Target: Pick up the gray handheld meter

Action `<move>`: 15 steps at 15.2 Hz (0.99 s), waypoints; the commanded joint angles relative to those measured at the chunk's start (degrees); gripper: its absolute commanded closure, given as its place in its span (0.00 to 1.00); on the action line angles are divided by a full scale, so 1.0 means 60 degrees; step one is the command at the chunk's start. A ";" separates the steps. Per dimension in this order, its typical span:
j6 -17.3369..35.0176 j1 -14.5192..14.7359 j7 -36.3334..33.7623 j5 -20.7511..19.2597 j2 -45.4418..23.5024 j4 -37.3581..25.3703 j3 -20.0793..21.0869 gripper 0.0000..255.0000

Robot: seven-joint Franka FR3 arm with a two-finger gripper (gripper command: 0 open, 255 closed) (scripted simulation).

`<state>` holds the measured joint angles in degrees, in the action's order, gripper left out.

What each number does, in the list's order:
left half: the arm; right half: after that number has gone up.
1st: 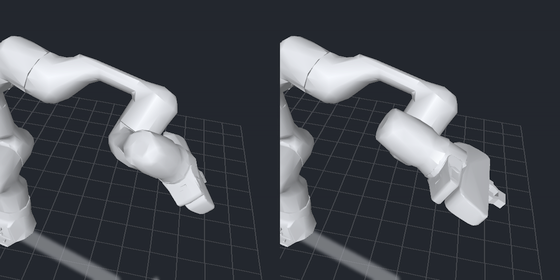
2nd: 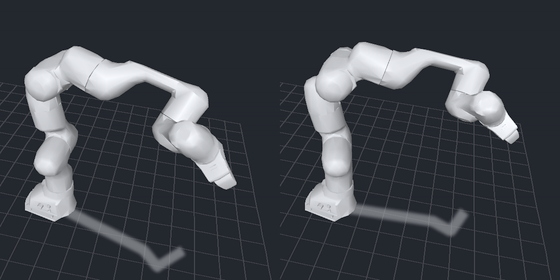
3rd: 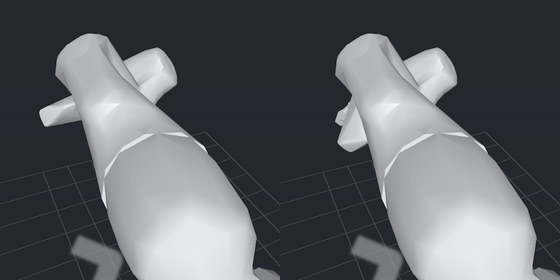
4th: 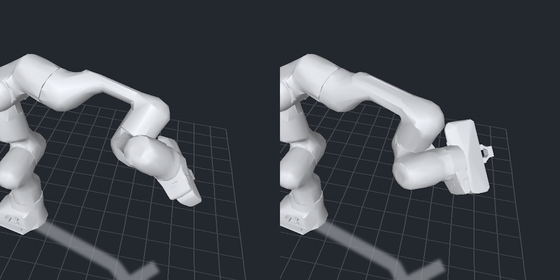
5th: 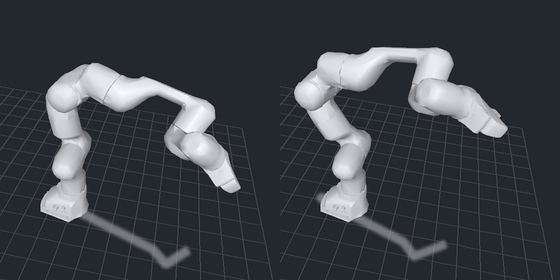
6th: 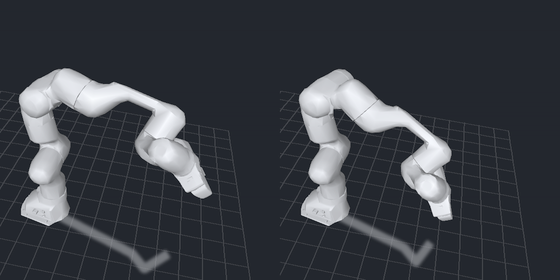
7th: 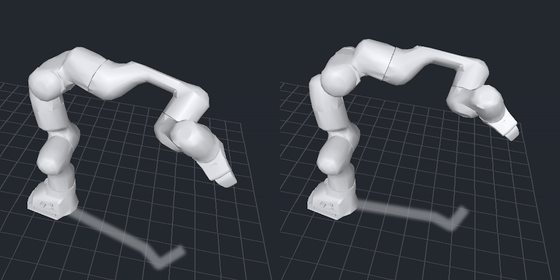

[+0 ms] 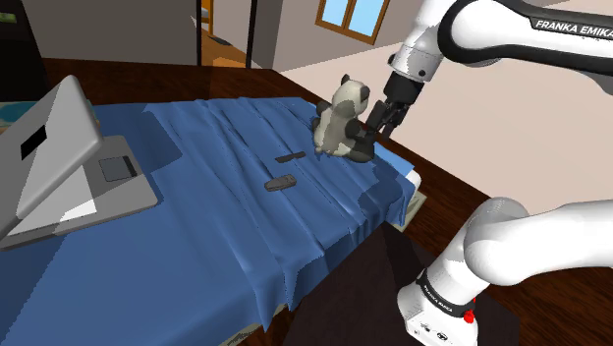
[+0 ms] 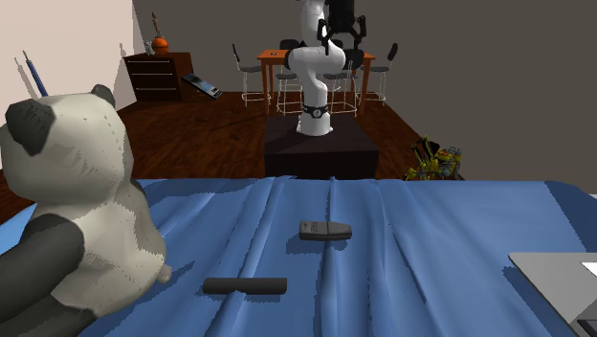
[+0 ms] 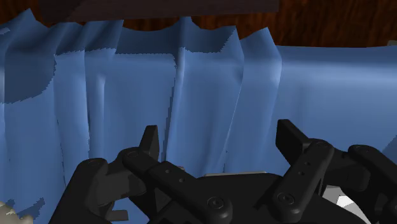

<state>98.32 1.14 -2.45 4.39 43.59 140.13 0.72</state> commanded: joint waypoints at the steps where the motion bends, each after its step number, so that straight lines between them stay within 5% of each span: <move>1: 0.0000 0.0000 0.0000 0.0000 0.0000 0.0000 0.0000 0.00; 15: 0.4166 0.0492 0.5191 -0.0878 -0.3794 0.0421 -0.2053 0.00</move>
<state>120.99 3.56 26.53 -0.99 23.35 142.92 -11.02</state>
